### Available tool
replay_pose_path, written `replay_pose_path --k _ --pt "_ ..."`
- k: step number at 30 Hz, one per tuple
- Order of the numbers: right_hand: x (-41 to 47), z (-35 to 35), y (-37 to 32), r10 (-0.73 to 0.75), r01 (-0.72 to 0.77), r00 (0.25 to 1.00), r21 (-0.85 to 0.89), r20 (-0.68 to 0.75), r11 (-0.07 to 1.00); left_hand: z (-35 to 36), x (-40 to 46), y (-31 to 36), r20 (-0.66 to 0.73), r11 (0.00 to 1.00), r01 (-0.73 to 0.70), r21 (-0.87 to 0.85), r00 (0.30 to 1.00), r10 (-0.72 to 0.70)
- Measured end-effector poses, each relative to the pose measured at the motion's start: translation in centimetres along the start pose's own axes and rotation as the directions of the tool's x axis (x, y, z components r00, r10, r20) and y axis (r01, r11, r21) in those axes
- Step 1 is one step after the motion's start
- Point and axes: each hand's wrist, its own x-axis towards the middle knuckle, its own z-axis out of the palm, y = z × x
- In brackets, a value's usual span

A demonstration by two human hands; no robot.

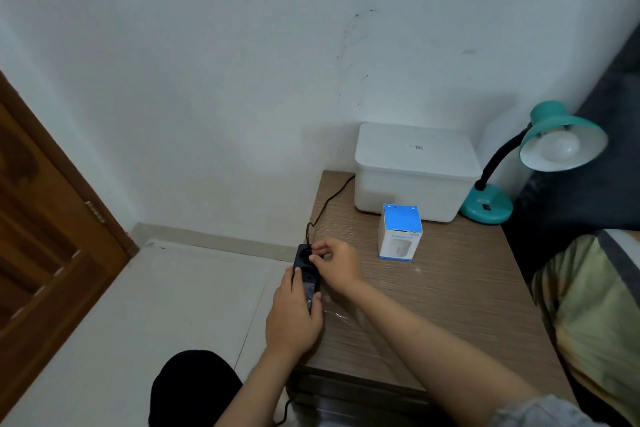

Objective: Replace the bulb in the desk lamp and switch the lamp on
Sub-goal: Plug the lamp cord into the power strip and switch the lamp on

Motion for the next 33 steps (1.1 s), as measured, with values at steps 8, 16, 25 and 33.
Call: replay_pose_path --k 8,16,25,33 --pt "-3.3 -2.0 1.8 0.009 -0.01 1.0 0.1 0.013 0.995 -0.2 0.8 -0.2 0.074 0.999 0.019 0.049 0.997 -0.023" --pt "-6.2 -7.3 5.0 -0.032 0.031 0.991 -0.004 -0.132 1.0 2.4 -0.4 4.8 -0.045 0.986 -0.169 -0.011 0.985 0.168" --pt "-6.1 -18.1 11.4 0.076 -0.151 0.866 -0.113 -0.494 0.982 9.6 0.9 14.9 0.167 0.873 -0.399 -0.28 0.875 0.454" --pt "-1.1 -25.5 14.9 0.136 -0.267 0.841 -0.183 -0.524 0.946 15.5 7.0 20.3 0.319 0.857 -0.47 -0.211 0.796 0.515"
